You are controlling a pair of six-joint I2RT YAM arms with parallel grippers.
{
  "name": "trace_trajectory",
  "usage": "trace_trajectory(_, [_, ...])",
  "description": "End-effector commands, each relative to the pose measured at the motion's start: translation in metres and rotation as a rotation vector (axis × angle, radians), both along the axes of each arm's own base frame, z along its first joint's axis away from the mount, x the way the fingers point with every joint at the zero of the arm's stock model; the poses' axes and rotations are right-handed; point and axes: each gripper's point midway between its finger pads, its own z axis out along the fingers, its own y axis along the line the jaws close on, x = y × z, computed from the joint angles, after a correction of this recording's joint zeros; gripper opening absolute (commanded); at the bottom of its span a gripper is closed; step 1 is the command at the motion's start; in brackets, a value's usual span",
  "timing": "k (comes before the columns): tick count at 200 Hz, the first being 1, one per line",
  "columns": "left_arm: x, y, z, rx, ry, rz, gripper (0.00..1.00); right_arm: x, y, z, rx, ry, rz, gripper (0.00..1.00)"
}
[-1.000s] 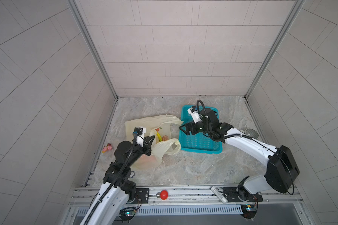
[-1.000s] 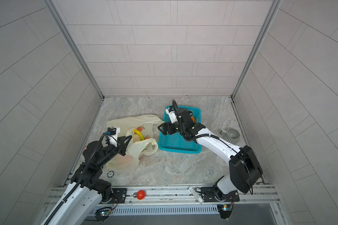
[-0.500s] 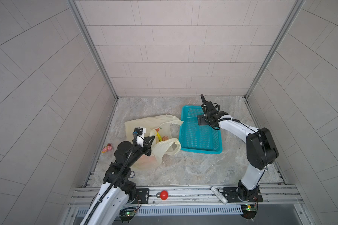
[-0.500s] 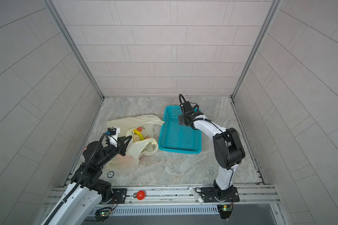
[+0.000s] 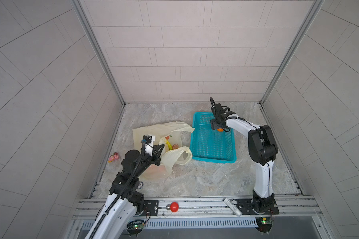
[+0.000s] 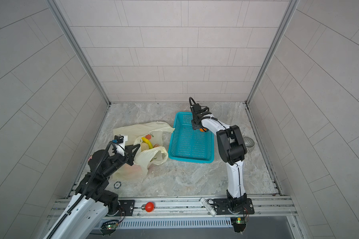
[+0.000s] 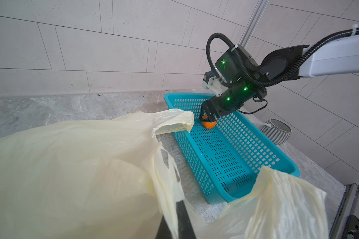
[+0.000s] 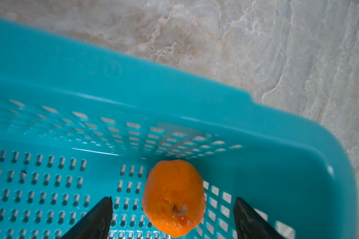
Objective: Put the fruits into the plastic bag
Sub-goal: 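Move the right gripper back to the basket and grasp the orange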
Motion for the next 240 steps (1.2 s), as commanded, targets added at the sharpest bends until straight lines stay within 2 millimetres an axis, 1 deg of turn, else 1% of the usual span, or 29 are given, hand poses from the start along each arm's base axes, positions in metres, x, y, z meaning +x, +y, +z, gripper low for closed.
trace_trajectory(1, [0.001,0.001,-0.003,0.010,0.002,0.001,0.00,-0.013,-0.004,-0.020,-0.023,0.107,-0.020,0.86])
trace_trajectory(16, [0.001,0.001,-0.004,0.011,0.004,0.001,0.00,-0.014,-0.002,-0.029,-0.016,0.123,-0.019,0.84])
trace_trajectory(33, [0.001,0.001,-0.004,0.012,0.006,0.001,0.00,-0.015,-0.002,-0.033,-0.017,0.130,-0.025,0.80])
trace_trajectory(41, [0.001,0.001,-0.004,0.012,0.006,0.002,0.00,-0.015,-0.002,-0.033,-0.014,0.130,-0.025,0.76])
trace_trajectory(55, [0.001,0.001,-0.004,0.013,0.004,0.004,0.00,-0.015,-0.001,-0.034,-0.009,0.129,-0.025,0.74])
trace_trajectory(82, [0.001,0.001,-0.004,0.013,0.008,0.002,0.00,-0.016,0.002,-0.032,0.015,0.121,-0.022,0.62])
trace_trajectory(114, [0.001,0.001,-0.004,0.013,0.006,0.004,0.00,-0.018,0.006,-0.020,0.060,0.087,-0.026,0.47])
trace_trajectory(131, [0.001,0.001,-0.004,0.012,0.005,0.004,0.00,-0.019,0.006,-0.011,0.075,0.064,-0.028,0.44])
trace_trajectory(145, [0.001,0.001,-0.003,0.012,0.002,0.004,0.00,-0.019,0.007,-0.003,0.088,0.043,-0.028,0.34])
trace_trajectory(165, [0.001,0.001,-0.003,0.011,0.003,0.003,0.00,-0.021,0.009,0.011,0.111,0.022,-0.025,0.34])
trace_trajectory(172, [0.000,0.001,-0.003,0.012,0.002,0.002,0.00,-0.023,0.011,0.019,0.130,0.011,-0.021,0.34])
trace_trajectory(187, [0.000,0.001,-0.003,0.012,0.002,0.003,0.00,-0.028,0.023,0.036,0.195,-0.024,0.003,0.35])
trace_trajectory(203, [0.001,0.001,-0.003,0.011,0.002,0.003,0.00,-0.035,0.047,0.059,0.291,-0.066,0.063,0.35])
trace_trajectory(222, [0.001,0.001,-0.003,0.011,0.000,0.003,0.00,-0.047,0.093,0.081,0.483,-0.092,0.207,0.35])
trace_trajectory(240, [0.001,0.002,-0.002,0.012,-0.001,0.005,0.00,-0.066,0.139,0.097,0.696,-0.082,0.329,0.35])
